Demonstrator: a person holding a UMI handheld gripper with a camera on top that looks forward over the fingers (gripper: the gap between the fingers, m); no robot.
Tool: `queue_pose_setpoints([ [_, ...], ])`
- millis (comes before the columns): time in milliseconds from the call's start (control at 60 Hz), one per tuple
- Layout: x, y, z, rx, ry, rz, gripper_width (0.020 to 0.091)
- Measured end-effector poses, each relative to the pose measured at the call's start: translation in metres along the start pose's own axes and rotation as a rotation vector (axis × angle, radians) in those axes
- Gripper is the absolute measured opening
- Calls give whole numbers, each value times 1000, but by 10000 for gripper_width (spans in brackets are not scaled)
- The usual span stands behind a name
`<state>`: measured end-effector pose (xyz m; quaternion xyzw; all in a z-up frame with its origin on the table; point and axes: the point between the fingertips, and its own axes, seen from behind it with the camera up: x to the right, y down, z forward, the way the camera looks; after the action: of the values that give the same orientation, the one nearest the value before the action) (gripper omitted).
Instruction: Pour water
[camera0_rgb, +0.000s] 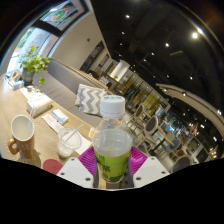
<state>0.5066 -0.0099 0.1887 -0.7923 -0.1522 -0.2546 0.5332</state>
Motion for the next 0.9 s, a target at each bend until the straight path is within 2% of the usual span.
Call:
queue_pose_setpoints([
  [167, -20, -48, -22, 36, 113, -454, 389],
  [300, -46, -60, -26, 27, 189, -800, 389],
  [517, -75, -55, -28, -60, 253, -1194, 389],
  [783, -90, -49, -28, -131, 241, -1366, 393],
  [900, -88, -54, -35, -131, 233, -1311, 395],
])
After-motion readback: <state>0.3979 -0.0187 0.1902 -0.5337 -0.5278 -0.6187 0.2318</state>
